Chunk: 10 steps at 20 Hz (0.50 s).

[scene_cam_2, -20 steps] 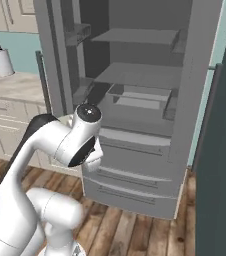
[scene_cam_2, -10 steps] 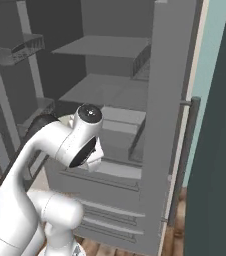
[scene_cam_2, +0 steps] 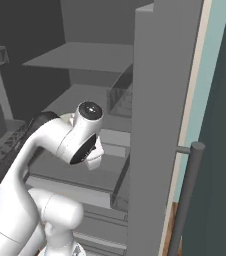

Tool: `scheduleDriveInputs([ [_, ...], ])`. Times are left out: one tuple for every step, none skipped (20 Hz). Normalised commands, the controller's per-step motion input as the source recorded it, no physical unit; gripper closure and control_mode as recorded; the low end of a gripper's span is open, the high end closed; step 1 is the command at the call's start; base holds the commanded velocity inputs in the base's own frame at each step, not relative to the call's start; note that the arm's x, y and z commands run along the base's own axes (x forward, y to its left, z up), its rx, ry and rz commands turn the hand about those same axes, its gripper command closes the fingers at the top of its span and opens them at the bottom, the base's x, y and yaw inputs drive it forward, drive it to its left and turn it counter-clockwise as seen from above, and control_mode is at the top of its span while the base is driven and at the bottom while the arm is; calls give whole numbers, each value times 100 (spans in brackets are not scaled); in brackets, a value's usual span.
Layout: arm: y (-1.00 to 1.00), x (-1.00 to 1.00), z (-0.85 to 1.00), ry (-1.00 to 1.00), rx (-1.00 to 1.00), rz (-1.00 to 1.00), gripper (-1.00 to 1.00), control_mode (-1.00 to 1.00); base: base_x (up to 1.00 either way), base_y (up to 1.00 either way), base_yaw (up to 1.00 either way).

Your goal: Place the bowl with the sweet potato and broccoli on the top shelf of the fridge. Place the bowl with the chicken drumstick and steak on the second highest shelf of the fridge.

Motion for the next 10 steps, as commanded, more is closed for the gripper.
scheduleDriveInputs([
  [0, 0, 16, -4, 8, -21, 100, -100, 0, 0, 0],
  [0, -11, 35, 0, 11, -24, 100, -100, 0, 0, 0],
  [0, -37, 55, -4, 4, -27, 100, -100, 0, 0, 0],
  [0, -31, 65, -6, 2, -24, 100, -100, 0, 0, 0],
  [0, -26, 82, -7, 0, -19, 100, -100, 0, 0, 0],
  [0, -25, 91, -9, 0, -19, 100, -100, 0, 0, 0],
  [0, -23, 98, -11, 0, -14, 100, -100, 0, 0, 0],
  [0, -30, 99, -15, 0, -9, 100, -100, 0, 0, 0],
  [0, -31, 99, -16, 0, -9, 100, -100, 0, 0, 0],
  [0, -34, 100, -16, 0, -7, 100, -100, 0, 0, 0],
])
